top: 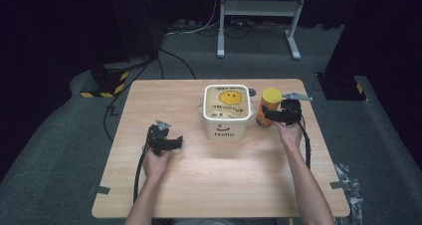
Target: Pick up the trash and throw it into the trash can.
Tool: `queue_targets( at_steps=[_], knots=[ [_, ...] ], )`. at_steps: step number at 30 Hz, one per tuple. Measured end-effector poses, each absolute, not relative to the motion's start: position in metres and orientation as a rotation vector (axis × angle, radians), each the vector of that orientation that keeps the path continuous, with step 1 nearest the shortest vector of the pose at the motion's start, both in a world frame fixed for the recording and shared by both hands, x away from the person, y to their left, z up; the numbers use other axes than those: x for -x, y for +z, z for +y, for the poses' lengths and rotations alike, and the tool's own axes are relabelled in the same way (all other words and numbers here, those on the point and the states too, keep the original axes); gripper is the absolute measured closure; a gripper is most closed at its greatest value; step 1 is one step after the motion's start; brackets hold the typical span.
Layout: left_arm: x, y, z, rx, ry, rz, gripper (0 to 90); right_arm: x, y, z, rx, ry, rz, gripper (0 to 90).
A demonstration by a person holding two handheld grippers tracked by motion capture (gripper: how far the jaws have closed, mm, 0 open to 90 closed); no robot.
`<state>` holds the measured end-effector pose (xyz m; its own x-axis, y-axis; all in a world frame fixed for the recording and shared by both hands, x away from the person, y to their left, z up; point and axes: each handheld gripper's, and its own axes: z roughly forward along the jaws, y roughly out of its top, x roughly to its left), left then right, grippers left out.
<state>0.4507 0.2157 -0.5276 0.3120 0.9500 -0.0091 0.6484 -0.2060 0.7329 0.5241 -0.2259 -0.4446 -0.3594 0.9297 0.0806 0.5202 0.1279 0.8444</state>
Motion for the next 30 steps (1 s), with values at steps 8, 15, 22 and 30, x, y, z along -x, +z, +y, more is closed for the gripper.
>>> queue_targets(
  at_steps=[8, 15, 22, 30],
  knots=[
    [-0.451, -0.528, 0.216, -1.942, 0.606, 1.412, 16.9, -0.532, -0.441, -0.222, -1.386, 1.145, 1.932, 12.9],
    [-0.451, -0.528, 0.216, -1.943, 0.606, 1.413, 16.9, -0.533, -0.44, -0.218, -1.363, 1.145, 1.921, 22.5],
    [-0.451, -0.528, 0.216, -1.943, 0.606, 1.413, 16.9, -0.531, -0.438, -0.218, -1.345, 1.133, 1.91, 23.8],
    [-0.451, -0.528, 0.216, -1.943, 0.606, 1.413, 16.9, -0.521, -0.428, -0.222, -1.327, 1.163, 1.9, 24.0]
  ],
)
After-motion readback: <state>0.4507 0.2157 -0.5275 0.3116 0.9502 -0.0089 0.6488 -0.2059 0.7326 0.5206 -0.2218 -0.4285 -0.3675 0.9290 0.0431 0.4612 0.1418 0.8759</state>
